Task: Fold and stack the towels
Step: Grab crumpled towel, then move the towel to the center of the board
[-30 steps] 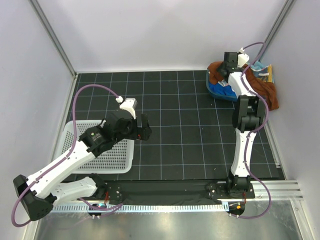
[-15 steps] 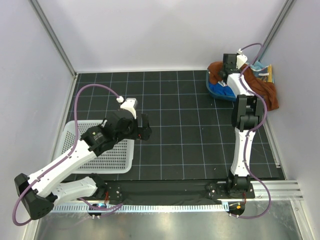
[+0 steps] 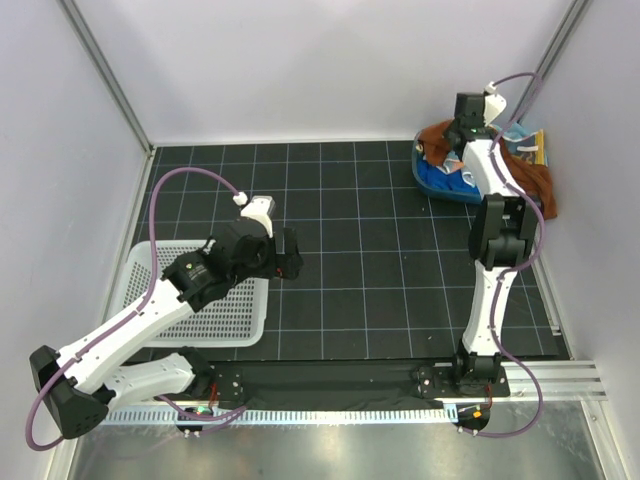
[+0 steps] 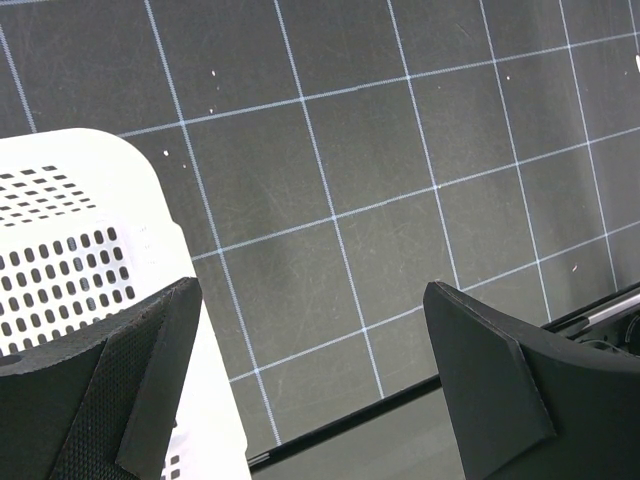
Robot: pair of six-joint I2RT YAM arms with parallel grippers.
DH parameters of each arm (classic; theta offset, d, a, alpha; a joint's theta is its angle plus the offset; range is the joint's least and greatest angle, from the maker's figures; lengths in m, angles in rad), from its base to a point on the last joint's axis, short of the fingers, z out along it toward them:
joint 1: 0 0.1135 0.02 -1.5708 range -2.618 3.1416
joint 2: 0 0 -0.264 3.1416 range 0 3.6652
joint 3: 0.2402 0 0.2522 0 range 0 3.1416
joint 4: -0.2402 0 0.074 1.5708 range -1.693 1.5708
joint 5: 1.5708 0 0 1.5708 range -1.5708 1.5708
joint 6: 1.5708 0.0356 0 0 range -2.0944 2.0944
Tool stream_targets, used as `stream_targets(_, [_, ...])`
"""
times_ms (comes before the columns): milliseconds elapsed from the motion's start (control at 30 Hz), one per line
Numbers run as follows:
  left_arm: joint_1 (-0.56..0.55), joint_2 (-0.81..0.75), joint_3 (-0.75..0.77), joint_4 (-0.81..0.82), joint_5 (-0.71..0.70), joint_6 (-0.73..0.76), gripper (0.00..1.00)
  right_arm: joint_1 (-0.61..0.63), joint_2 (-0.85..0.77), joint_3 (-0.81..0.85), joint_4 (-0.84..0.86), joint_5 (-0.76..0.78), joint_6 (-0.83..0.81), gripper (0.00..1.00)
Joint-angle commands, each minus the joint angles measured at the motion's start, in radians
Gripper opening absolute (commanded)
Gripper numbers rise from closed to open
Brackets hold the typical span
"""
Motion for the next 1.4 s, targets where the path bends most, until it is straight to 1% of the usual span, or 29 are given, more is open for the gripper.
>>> stream_targets(0, [0.009, -0.006, 0.011, 0.041, -0.021, 0.004, 0.97, -0.001, -0.186, 0.016, -0.004, -0.028, 0.013, 0.01])
stream_targets(133, [0.014, -0.007, 0.015, 0.042, -0.021, 0.002, 0.98, -0.001, -0.240, 0.040, -0.070, -0.075, 0.007, 0.01])
stream_targets(267, [0.017, -0.017, 0.011, 0.042, -0.024, -0.001, 0.98, -0.002, -0.240, 0.045, -0.141, -0.063, -0.017, 0.01])
stream_targets(400, [0.017, -0.043, 0.002, 0.036, -0.042, -0.002, 0.98, -0.001, -0.260, -0.006, -0.138, -0.112, -0.021, 0.01])
stream_targets(433, [0.017, -0.046, 0.000, 0.036, -0.048, -0.004, 0.98, -0.001, -0.257, 0.008, -0.141, -0.138, -0.018, 0.01])
stream_targets(500, [0.017, -0.049, 0.003, 0.031, -0.050, -0.004, 0.98, 0.002, -0.229, 0.078, -0.213, -0.158, -0.016, 0.01])
stream_targets(533, [0.017, -0.049, 0.003, 0.031, -0.051, -0.004, 0.98, 0.004, -0.202, 0.165, -0.242, -0.169, -0.019, 0.01])
stream_targets(633, [0.022, -0.047, 0.011, 0.030, -0.051, -0.004, 0.98, 0.033, -0.183, 0.290, -0.322, -0.160, -0.037, 0.01])
stream_targets(667, [0.022, -0.047, 0.014, 0.030, -0.053, -0.002, 0.98, 0.073, -0.188, 0.308, -0.339, -0.145, -0.043, 0.01])
stream_targets(867, [0.042, -0.029, 0.028, 0.056, -0.031, -0.007, 1.00, 0.169, -0.217, 0.378, -0.366, -0.123, -0.051, 0.01])
stream_targets(933, [0.043, -0.017, 0.019, 0.094, -0.014, -0.017, 1.00, 0.212, -0.235, 0.371, -0.363, -0.103, -0.054, 0.01])
stream_targets(1067, [0.043, 0.017, -0.030, 0.241, 0.028, -0.036, 1.00, 0.288, -0.261, 0.376, -0.369, -0.086, -0.054, 0.01])
stream_targets(1100, [0.043, 0.038, -0.040, 0.299, 0.048, -0.037, 1.00, 0.304, -0.276, 0.378, -0.371, -0.077, -0.054, 0.01])
stream_targets(1267, [0.043, 0.123, -0.040, 0.450, 0.044, -0.021, 1.00, 0.406, -0.327, 0.379, -0.375, -0.056, -0.047, 0.01])
stream_targets(1300, [0.045, 0.137, -0.040, 0.476, 0.026, -0.011, 1.00, 0.419, -0.335, 0.378, -0.376, -0.053, -0.045, 0.01])
stream_targets(1367, [0.043, 0.186, -0.044, 0.571, 0.015, 0.005, 1.00, 0.446, -0.364, 0.370, -0.383, -0.045, -0.039, 0.01])
